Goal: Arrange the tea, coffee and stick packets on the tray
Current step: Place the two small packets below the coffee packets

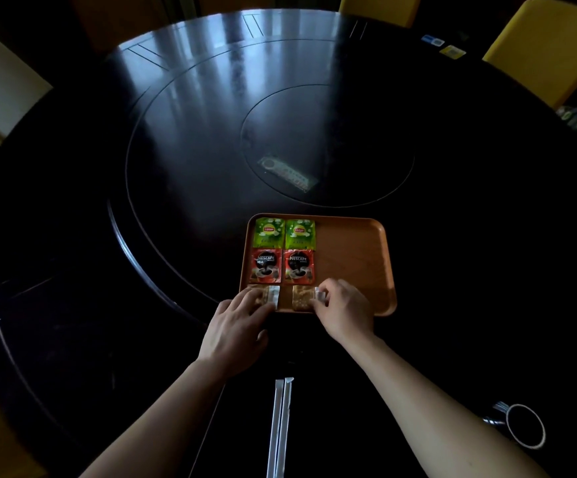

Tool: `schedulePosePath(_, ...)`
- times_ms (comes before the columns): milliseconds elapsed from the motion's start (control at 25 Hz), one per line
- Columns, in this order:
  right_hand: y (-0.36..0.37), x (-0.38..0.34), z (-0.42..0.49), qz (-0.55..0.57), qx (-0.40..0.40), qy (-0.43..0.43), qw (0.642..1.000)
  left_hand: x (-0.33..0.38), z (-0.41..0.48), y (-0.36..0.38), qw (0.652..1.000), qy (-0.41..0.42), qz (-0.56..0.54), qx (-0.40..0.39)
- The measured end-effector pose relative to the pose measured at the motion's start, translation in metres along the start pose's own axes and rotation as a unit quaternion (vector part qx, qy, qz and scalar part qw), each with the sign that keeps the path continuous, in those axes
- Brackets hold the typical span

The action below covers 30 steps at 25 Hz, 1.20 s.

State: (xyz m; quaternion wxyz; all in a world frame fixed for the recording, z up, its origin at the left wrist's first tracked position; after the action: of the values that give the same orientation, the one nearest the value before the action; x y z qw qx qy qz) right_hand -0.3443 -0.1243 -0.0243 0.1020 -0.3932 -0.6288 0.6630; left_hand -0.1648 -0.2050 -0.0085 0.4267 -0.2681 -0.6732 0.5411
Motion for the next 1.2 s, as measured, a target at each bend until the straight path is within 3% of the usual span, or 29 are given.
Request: schedulePosePath(1200,0.008,-0.016,-0.006,0.035,0.007,-0.003,0.999,0.000,-0.001,0.003,0.999,-0.042,-0.007,0.003)
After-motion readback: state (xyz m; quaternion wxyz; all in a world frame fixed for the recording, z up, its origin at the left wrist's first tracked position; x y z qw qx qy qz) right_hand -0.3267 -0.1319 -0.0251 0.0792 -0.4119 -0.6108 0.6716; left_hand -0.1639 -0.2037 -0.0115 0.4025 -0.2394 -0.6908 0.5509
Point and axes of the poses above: each hand's wrist, its own z-axis towards the middle knuckle, its own y-axis out of the palm, x = y × z, the point moved 10 cm from there along z, towards the middle knuckle
